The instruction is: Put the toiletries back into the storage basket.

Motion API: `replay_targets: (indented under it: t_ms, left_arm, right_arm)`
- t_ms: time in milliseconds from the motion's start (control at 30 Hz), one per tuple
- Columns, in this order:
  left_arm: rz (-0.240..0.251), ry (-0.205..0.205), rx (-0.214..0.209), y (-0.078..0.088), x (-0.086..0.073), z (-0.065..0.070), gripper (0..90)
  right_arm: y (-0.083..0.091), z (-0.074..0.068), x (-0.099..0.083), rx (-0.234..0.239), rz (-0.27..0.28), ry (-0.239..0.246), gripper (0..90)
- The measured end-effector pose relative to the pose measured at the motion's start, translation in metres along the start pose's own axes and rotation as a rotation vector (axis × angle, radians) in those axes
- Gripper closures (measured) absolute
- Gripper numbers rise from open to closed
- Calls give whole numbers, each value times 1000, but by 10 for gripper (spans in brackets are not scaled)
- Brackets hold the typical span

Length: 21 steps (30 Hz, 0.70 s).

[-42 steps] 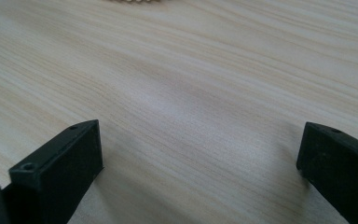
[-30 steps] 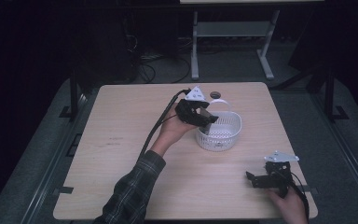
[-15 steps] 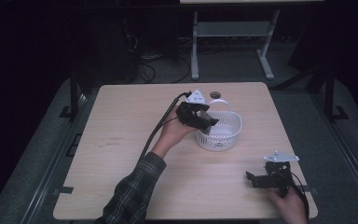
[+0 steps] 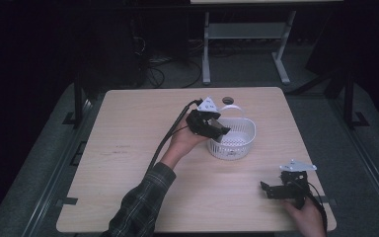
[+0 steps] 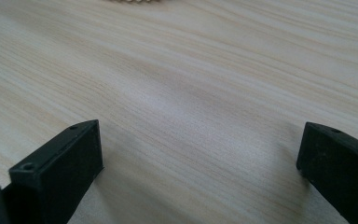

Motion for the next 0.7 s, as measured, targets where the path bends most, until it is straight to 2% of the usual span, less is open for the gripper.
replay_targets:
  t_ms: [167, 300, 433, 700]
  left_arm:
    - [21, 8, 9, 1, 0, 0, 303]
    - [45, 24, -5, 7, 2, -1, 227]
    - [39, 22, -15, 9, 2, 0, 143]
    - [25, 13, -17, 14, -2, 1, 132]
  right_arm:
    - [0, 0, 0, 0, 0, 0, 0]
    - [0, 0, 0, 0, 0, 0, 0]
    - [0, 0, 0, 0, 0, 0, 0]
    - [0, 0, 0, 0, 0, 0, 0]
Point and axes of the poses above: each handheld gripper's, and its own axes: y roughly backward along the jaws, x roughly out of its top, z roughly to its right, the point moved 6 cm from there along -y, roughly forward along the jaws, and after that the axes turned 13 degrees about -z, right-handed, at the moved point
